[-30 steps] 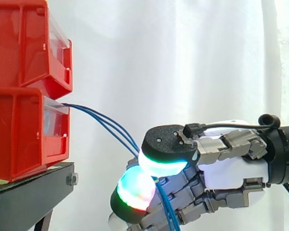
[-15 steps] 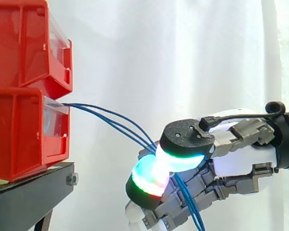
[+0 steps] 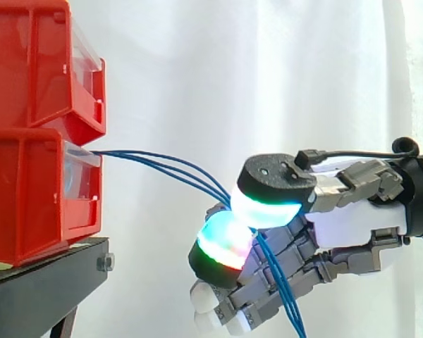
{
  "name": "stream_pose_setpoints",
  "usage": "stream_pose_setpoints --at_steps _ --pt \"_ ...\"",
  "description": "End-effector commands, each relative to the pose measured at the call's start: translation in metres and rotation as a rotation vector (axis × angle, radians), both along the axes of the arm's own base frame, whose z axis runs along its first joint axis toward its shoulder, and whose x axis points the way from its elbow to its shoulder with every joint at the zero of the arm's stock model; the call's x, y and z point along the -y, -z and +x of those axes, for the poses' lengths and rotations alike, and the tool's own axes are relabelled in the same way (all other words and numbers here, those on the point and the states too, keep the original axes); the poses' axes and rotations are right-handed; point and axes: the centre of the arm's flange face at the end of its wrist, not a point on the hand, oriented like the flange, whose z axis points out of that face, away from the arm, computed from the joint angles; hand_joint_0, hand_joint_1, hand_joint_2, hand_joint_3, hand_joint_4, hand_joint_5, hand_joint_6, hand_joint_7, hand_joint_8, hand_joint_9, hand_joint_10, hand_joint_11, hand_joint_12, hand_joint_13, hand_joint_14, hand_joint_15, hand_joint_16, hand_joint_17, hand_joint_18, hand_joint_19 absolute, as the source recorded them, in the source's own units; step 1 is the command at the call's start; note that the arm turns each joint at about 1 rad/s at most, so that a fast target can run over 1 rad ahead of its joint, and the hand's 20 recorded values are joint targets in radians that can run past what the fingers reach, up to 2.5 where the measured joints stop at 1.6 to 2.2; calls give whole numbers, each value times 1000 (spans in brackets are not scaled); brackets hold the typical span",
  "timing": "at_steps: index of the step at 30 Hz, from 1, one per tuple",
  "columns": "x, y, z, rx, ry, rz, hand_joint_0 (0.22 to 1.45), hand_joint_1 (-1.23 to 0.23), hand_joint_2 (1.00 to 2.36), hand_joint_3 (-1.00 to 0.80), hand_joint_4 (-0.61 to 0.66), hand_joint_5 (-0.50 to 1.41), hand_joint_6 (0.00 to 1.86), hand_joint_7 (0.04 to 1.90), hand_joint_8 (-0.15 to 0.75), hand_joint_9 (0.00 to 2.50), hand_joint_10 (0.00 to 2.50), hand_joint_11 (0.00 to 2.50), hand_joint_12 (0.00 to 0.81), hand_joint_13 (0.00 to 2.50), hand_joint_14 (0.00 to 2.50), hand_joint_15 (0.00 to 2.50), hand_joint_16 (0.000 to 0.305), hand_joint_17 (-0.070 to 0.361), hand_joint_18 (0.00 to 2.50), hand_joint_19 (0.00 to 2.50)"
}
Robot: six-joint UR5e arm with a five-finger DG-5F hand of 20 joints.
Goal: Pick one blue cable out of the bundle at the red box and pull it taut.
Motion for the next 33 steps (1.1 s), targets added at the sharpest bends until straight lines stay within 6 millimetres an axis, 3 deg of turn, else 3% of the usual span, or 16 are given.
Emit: stream_pose_setpoints --at_steps 1,6,11,15,20,28,33 --pt "0 0 0 1 -1 1 519 -635 1000 -500 202 -182 897 1000 345 640 10 382 342 508 8 189 55 125 433 239" --pt "0 0 0 -2 0 0 575 -604 1001 -481 189 -182 890 1052 332 632 10 380 329 494 8 202 53 119 403 254" --pt "0 0 0 -2 0 0 593 -659 1014 -249 171 -181 902 1081 335 629 11 390 325 498 9 205 52 118 398 252" --pt "0 1 0 -5 0 0 613 -721 1015 -175 156 -178 914 1085 344 636 10 389 335 517 8 201 54 123 421 233" --pt "-1 0 0 -3 0 0 690 -829 1013 -295 86 -185 910 1080 336 629 13 403 329 518 8 197 53 119 435 189" --pt "0 0 0 -2 2 0 755 -852 1000 -500 94 -188 901 1051 335 628 13 397 331 531 8 190 54 121 472 161" --pt "0 0 0 0 2 2 627 -811 1000 -500 216 -179 886 1063 329 636 11 409 329 531 8 204 53 119 460 204"
